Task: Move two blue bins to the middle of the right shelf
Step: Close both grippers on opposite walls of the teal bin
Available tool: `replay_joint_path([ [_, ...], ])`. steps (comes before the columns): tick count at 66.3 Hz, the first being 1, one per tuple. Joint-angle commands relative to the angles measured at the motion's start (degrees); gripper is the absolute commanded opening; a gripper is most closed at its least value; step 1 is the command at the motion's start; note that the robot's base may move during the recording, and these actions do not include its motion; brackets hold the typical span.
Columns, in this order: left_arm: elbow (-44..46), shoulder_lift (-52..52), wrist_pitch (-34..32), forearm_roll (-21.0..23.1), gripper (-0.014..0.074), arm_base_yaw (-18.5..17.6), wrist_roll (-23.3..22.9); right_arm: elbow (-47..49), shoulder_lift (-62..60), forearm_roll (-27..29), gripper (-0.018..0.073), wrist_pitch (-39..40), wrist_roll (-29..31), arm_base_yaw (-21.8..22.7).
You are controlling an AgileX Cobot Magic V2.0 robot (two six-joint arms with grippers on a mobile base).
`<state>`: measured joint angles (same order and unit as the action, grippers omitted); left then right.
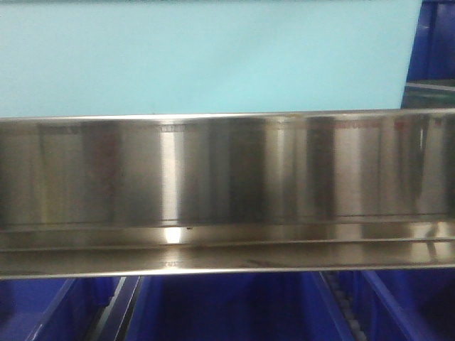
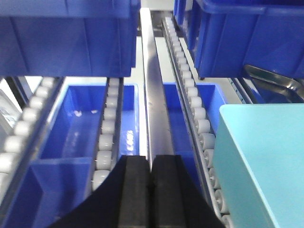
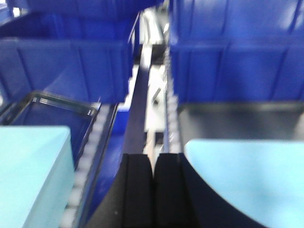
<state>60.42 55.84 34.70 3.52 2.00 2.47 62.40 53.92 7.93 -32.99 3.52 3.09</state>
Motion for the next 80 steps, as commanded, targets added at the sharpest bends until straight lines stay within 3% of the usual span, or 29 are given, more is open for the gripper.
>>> replay_joint_path([
  [1,2.2,3.0,-0.5,2.5,-0.0111,0.1,-0.6,1.1,3.5,2.1,-0.0164,-2.6,0.0,-0.2],
  [5,5.0,5.4,4.2,2.5,-0.0111,-0.3,-2.5,2.9,6.5,2.1,-0.0141,-8.1,-0.3,-2.1],
  [9,7.3,8.1,6.9,-0.4,-0.0111,-1.6,-7.1,5.1,9.1,-0.2,-0.0138,-11.8,-4.9,-4.8],
  [20,12.6,12.6,13.1,-13.7,-0.0111,-10.1,-22.0,10.2,15.3,-16.5,-0.0139,-18.9,-21.7,-13.8],
  [30,16.0,15.7,17.8,-22.7,-0.0111,-18.2,-30.0,15.5,20.3,-17.4,-0.0139,-21.8,-24.9,-19.8],
  [42,23.0,21.7,27.5,-22.1,-0.0111,-21.9,-30.1,22.2,26.4,-16.2,-0.0141,-27.0,-25.1,-21.1],
  [53,25.1,24.2,27.5,-20.4,-0.0106,-21.9,-30.1,23.2,28.8,-14.6,-0.0141,-25.4,-25.1,-21.1],
  [59,25.1,25.0,27.4,-20.0,-0.0026,-21.9,-30.1,23.2,29.8,-13.1,-0.0125,-25.0,-25.1,-21.1],
  [73,25.0,26.8,27.2,-15.9,0.0274,-21.9,-30.1,23.2,30.5,-12.2,0.0277,-23.6,-25.1,-21.1],
  [80,25.0,28.3,27.8,-12.1,0.0308,-21.1,-28.2,23.2,31.1,-11.2,0.0343,-25.8,-25.0,-21.1],
])
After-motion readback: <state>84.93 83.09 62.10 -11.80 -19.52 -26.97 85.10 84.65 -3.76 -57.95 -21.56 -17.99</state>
